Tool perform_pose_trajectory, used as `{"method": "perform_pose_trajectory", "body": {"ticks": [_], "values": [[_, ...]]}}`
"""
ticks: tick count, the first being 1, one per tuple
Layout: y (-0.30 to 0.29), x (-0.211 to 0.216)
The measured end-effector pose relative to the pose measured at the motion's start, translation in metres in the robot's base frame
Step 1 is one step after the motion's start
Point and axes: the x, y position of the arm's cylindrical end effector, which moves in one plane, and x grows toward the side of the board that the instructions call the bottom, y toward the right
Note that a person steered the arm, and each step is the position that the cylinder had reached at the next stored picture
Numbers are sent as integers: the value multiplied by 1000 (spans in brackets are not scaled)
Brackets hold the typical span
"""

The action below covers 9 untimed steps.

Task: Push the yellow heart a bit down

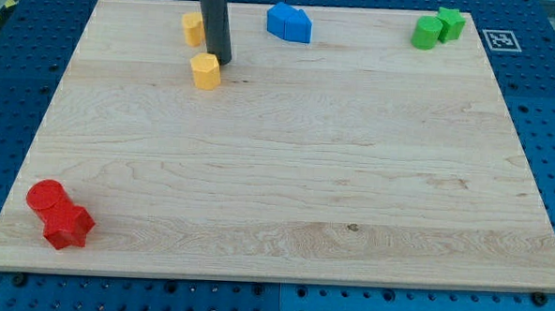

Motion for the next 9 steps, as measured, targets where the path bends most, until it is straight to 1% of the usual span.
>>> {"method": "perform_pose_trajectory", "body": {"ticks": [1, 2, 3, 4, 5, 6, 7, 8, 9], "values": [[-1, 12], [6, 12], [22, -19], [23, -54], [16, -80], [-13, -97], [-43, -106], [-44, -107], [-44, -86]]}}
